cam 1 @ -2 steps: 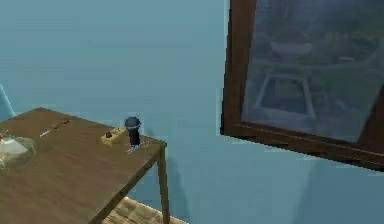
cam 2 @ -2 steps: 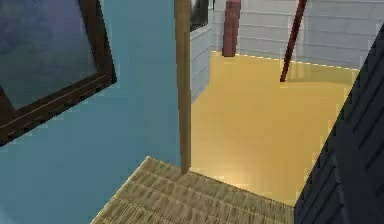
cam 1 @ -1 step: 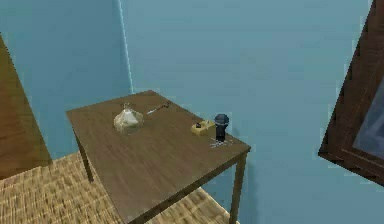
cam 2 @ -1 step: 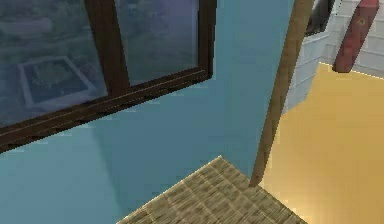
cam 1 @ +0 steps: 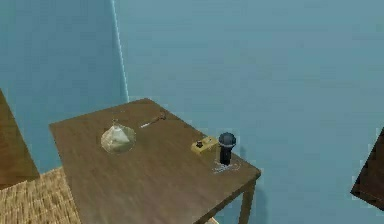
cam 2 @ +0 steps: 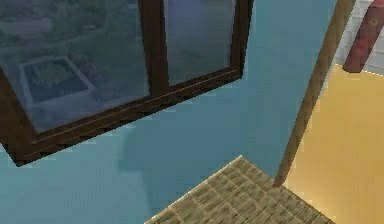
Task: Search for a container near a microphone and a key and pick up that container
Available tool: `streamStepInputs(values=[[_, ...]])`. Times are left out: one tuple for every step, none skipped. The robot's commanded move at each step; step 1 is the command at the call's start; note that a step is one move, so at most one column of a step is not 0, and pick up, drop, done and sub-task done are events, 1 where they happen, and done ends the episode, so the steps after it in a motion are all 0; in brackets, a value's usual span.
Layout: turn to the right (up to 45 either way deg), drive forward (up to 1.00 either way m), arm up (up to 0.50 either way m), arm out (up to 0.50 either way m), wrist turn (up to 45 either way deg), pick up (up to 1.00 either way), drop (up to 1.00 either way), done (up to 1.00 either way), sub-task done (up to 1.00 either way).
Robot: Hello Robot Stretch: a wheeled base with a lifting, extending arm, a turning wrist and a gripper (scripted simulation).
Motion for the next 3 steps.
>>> streamStepInputs(values=[[-45.0, 0.00, 0.00, 0.00, 0.0, 0.00, 0.00, 0.00, 0.00], [-45.0, 0.00, 0.00, 0.00, 0.0, 0.00, 0.00, 0.00, 0.00], [-21.0, 0.00, 0.00, 0.00, 0.0, 0.00, 0.00, 0.00, 0.00]])
